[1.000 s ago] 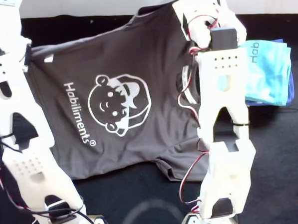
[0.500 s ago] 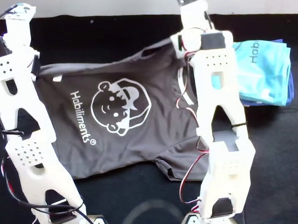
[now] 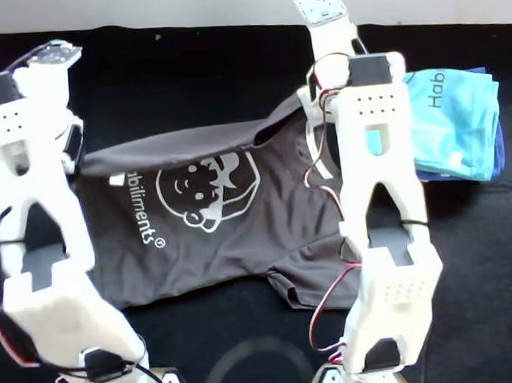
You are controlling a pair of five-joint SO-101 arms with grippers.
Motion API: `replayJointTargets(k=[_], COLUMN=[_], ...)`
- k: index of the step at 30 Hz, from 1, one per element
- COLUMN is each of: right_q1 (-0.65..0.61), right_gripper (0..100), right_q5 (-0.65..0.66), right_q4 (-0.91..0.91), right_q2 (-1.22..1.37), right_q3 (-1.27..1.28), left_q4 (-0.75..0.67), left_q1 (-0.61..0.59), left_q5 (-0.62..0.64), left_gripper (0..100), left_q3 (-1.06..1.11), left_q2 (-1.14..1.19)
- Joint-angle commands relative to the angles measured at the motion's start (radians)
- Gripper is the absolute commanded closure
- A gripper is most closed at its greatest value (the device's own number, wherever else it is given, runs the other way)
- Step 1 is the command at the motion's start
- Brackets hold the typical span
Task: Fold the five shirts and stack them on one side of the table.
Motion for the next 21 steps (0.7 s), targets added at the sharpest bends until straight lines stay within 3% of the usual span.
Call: replayJointTargets(k=[1, 11, 16, 21], right_q1=[-0.028, -0.018, -0.015, -0.013], right_gripper=[99.3, 99.3, 99.3, 99.3], right_q5=[0.0, -0.005, 0.0, 0.002], right_q4=[0.093, 0.228, 0.22, 0.094], right_q2=[-0.105, -0.243, -0.395, -0.567], right_q3=[-0.031, 0.036, 0.283, 0.616], left_q4=[0.005, -0.015, -0.068, -0.187], left_q1=[0.013, 0.013, 0.01, -0.005], left_q5=[-0.012, -0.044, -0.094, -0.13], left_gripper=[99, 99, 99, 99], left_q3=[0.17, 0.544, 0.696, 0.881], left_q2=[-0.196, -0.433, -0.533, -0.607])
